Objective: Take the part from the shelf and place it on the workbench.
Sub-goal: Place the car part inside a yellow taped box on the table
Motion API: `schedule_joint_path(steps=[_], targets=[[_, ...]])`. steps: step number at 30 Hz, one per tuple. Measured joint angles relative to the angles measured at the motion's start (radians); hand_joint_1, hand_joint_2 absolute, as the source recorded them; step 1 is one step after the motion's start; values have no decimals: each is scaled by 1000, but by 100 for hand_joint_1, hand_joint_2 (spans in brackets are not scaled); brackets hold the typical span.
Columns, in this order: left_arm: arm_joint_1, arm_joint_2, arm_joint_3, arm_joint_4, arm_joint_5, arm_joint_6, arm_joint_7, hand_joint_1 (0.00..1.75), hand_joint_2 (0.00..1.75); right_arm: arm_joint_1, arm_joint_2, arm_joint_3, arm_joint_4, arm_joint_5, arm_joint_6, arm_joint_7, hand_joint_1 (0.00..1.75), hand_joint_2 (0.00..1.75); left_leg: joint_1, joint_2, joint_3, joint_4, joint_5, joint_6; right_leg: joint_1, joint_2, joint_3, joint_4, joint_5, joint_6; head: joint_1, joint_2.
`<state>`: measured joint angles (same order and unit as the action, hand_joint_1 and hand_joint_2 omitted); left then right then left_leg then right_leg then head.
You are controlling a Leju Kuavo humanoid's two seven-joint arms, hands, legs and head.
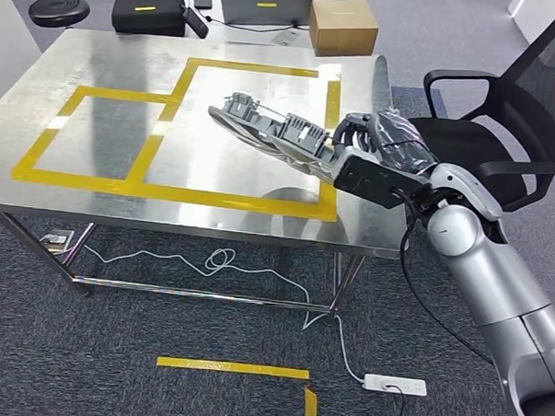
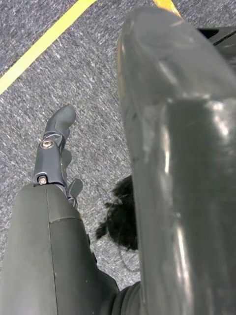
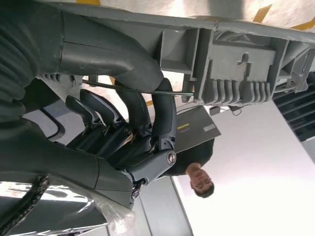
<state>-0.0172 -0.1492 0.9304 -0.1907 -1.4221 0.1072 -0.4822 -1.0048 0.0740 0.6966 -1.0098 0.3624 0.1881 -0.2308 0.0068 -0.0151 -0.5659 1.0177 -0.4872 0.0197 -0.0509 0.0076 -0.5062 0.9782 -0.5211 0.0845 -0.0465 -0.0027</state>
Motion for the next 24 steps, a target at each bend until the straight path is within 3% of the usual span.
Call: schedule_joint_path(steps=[19, 24], targets=[[2, 4, 29, -24, 32, -42, -2, 0, 0, -21, 35, 50, 23, -27, 29, -4, 175, 175, 0, 0, 0, 0, 0, 0, 0, 0, 0, 0, 0, 0, 0, 0], [23, -23, 34, -32, 11, -48, -18, 0, 0, -16, 26, 44, 23, -37, 14, 3, 175, 175, 0, 0, 0, 0, 0, 0, 0, 0, 0, 0, 0, 0, 0, 0]])
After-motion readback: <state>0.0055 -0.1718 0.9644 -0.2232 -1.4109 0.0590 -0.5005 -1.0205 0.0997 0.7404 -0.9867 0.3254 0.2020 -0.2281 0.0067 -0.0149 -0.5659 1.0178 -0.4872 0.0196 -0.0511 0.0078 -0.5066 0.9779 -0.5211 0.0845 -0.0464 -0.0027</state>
